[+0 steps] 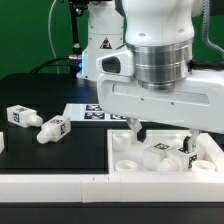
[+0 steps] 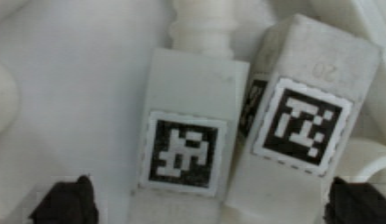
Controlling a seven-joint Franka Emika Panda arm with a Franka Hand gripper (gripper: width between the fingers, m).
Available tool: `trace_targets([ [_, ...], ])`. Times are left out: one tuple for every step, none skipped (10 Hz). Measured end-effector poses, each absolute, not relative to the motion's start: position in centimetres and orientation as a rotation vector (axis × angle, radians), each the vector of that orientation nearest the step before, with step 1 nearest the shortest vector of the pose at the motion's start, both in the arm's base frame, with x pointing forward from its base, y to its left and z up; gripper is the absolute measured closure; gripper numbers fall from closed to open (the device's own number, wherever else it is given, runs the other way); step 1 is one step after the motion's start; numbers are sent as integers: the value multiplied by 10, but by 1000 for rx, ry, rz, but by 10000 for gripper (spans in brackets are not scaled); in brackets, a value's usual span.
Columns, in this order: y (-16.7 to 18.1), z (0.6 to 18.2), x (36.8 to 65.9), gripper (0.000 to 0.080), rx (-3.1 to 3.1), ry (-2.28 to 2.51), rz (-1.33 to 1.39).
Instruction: Assemble square table
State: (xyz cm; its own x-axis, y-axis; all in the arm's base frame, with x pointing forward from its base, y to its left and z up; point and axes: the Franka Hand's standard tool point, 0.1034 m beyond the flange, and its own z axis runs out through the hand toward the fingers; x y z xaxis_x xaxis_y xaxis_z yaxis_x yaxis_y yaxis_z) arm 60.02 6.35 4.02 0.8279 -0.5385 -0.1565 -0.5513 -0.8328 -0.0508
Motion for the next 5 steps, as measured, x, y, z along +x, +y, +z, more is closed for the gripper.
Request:
trace_targets([
  [68, 37, 600, 151, -2918, 862, 197],
  [73, 35, 602, 151, -2921, 854, 181],
  [74, 33, 605, 151, -2921, 851, 156],
  [75, 32, 606, 151, -2921, 849, 140],
  [78, 31, 607, 151, -2923, 842, 138],
])
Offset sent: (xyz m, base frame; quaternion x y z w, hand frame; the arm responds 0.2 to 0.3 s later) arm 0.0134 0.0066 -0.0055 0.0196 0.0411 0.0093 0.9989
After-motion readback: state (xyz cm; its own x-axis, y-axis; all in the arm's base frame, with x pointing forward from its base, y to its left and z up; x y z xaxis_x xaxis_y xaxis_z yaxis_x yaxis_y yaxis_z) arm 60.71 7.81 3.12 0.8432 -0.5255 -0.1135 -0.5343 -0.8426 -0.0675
